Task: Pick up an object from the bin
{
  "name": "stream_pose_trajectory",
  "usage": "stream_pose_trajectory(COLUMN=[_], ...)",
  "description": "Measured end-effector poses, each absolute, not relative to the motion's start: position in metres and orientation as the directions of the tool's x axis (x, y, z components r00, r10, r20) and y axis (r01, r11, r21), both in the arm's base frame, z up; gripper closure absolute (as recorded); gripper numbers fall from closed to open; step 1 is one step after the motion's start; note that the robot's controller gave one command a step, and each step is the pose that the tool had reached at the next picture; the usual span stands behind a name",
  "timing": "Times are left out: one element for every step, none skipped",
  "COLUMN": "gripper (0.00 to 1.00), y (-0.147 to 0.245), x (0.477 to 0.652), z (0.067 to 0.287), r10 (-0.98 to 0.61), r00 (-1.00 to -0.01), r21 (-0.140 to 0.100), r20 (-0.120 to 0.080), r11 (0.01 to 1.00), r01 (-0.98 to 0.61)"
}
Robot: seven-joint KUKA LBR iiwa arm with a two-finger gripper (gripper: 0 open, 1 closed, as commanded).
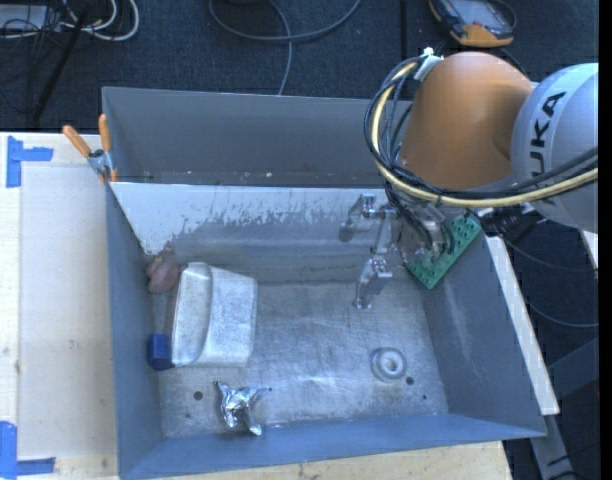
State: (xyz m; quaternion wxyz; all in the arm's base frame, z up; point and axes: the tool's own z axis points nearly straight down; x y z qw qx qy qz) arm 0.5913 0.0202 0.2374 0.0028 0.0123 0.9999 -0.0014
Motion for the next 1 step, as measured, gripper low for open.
stream_pose_trajectory(gripper=[0.0], y=[0.0808], x=[0.5486], z=[0.106], r10=[-0.06], r00=[-0.998], r21=[0.001], r20=[0.01], r11=[0.998], r01=[-0.06])
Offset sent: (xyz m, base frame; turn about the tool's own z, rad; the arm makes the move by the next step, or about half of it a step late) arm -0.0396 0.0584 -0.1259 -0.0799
